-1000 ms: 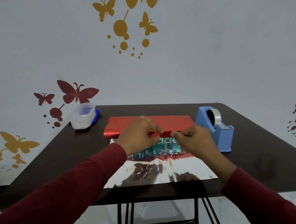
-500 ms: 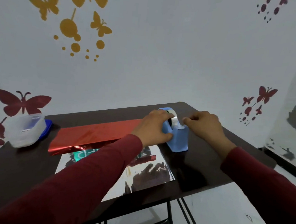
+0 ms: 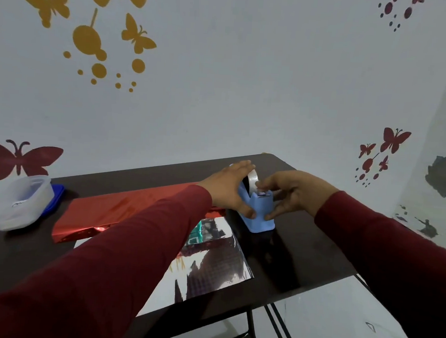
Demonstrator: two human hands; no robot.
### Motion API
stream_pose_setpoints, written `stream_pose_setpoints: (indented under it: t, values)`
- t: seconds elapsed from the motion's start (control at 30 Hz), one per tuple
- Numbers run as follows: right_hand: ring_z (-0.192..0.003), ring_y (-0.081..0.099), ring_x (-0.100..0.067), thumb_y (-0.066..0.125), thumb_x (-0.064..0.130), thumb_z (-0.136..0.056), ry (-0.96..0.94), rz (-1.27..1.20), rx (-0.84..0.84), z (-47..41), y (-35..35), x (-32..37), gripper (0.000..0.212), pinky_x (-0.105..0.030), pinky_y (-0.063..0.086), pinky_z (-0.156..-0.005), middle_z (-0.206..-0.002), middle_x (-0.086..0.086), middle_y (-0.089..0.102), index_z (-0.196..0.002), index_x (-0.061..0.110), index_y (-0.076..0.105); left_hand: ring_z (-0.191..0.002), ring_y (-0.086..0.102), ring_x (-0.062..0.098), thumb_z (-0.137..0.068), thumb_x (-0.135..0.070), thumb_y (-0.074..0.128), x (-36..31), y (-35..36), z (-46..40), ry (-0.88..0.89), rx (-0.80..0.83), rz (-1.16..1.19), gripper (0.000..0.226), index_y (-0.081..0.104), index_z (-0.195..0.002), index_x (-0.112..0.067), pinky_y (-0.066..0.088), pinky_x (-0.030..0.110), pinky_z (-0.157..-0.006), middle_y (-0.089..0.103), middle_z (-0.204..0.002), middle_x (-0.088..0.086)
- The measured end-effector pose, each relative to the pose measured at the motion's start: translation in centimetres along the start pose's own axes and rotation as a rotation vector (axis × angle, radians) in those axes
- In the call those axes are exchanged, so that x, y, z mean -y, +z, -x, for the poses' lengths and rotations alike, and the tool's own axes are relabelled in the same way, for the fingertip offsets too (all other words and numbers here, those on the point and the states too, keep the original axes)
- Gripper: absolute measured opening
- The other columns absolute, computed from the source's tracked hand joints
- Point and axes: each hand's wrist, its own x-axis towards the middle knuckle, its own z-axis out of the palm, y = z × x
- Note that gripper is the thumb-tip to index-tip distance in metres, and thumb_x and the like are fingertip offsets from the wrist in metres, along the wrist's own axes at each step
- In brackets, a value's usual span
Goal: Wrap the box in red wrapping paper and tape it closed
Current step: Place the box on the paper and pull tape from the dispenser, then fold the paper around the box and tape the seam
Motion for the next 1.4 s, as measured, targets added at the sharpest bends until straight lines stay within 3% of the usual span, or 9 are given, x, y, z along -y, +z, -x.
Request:
stream_pose_setpoints:
  t: [0.2,0.43,0.63,0.8,0.97,1.07,1.23,1.3,1.4]
  values:
    - [-0.121,0.057,-0.028,0.067,0.018,-0.100,-0.172,-0.237,0.002,0.0,0.4,-1.4,0.009,-0.068,0.057,-0.068,-0.115,-0.005,0.064,-0.100,0.010,0.072,-0.157,0.011,0.012,-0.058,-0.045,0.098,0.7,0.4,-0.2,0.015,0.027,0.025,0.143,0.006,-0.165,-0.024,0.021,0.024,-0.119,0.002,-0.173,-0.008]
    - [-0.085,0.071,-0.038,0.074,0.011,-0.092,-0.375,-0.393,-0.090,0.4,0.9,-6.0,0.016,-0.045,0.057,-0.058,-0.101,-0.019,0.074,-0.097,-0.005,0.075,-0.157,0.006,0.010,-0.063,-0.037,0.098,0.4,0.1,0.0,0.052,0.038,-0.034,0.140,0.004,-0.166,-0.021,0.016,0.019,-0.115,0.000,-0.173,-0.006]
    - [-0.093,0.078,-0.029,0.069,0.006,-0.096,-0.492,-0.444,-0.008,0.7,1.3,-8.5,0.019,-0.036,0.062,-0.065,-0.113,-0.011,0.078,-0.106,-0.010,0.075,-0.158,0.006,0.013,-0.059,-0.036,0.099,0.4,0.2,-0.4,0.035,0.060,-0.082,0.145,0.001,-0.166,-0.022,0.025,0.034,-0.124,-0.006,-0.173,-0.006]
    - [-0.104,0.076,-0.031,0.071,0.009,-0.096,-0.536,-0.335,-0.022,-0.3,0.9,-9.2,0.028,-0.039,0.063,-0.077,-0.126,0.000,0.075,-0.104,-0.018,0.070,-0.159,0.005,0.014,-0.061,-0.033,0.098,0.4,0.2,-0.5,0.031,0.074,-0.095,0.143,0.001,-0.166,-0.022,0.023,0.031,-0.123,-0.006,-0.173,-0.004]
    - [-0.100,0.072,0.001,0.078,0.002,-0.083,-0.647,0.161,-0.237,-0.2,0.0,-10.6,0.032,-0.014,0.053,-0.075,-0.127,0.013,0.073,-0.053,0.006,0.069,-0.159,0.004,0.016,-0.062,-0.028,0.098,0.2,0.1,-0.5,0.021,0.109,-0.120,0.145,-0.004,-0.165,-0.021,0.023,0.033,-0.125,-0.011,-0.173,-0.004]
    - [-0.106,0.073,-0.006,0.080,0.014,-0.089,-0.627,0.083,-0.199,-0.3,-0.9,-12.0,0.024,-0.034,0.060,-0.095,-0.122,0.014,0.075,-0.067,0.002,0.077,-0.158,0.010,0.019,-0.062,-0.030,0.097,0.0,0.0,0.0,0.017,0.109,-0.127,0.146,-0.006,-0.165,-0.026,0.031,0.051,-0.122,-0.016,-0.171,-0.011]
    - [-0.121,0.063,0.001,0.080,0.025,-0.090,-0.719,-0.024,-0.306,1.3,-0.3,-11.6,0.008,-0.042,0.050,-0.111,-0.135,0.014,0.067,-0.094,0.029,0.084,-0.145,0.028,0.021,-0.075,-0.041,0.084,-1.0,-0.7,3.4,0.129,-0.128,-0.195,0.099,0.032,-0.159,-0.033,0.037,0.052,-0.113,0.028,-0.165,-0.010]
    - [-0.126,0.060,-0.002,0.081,0.018,-0.088,-0.809,0.027,-0.325,2.6,0.5,-11.1,0.022,-0.038,0.048,-0.111,-0.142,0.015,0.062,-0.101,0.036,0.082,-0.124,0.041,0.019,-0.078,-0.043,0.077,-0.6,-1.2,5.3,0.188,-0.213,-0.209,0.068,0.054,-0.142,-0.036,0.042,0.049,-0.102,0.051,-0.139,-0.011]
    - [-0.115,0.063,-0.003,0.080,0.016,-0.089,-0.913,0.156,-0.264,5.3,2.7,-10.3,0.040,-0.027,0.051,-0.097,-0.144,0.019,0.053,-0.109,0.049,0.074,-0.099,0.050,0.012,-0.084,-0.041,0.073,0.5,-2.4,9.4,0.176,-0.184,-0.186,0.034,0.069,-0.117,-0.035,0.048,0.042,-0.088,0.059,-0.106,-0.014]
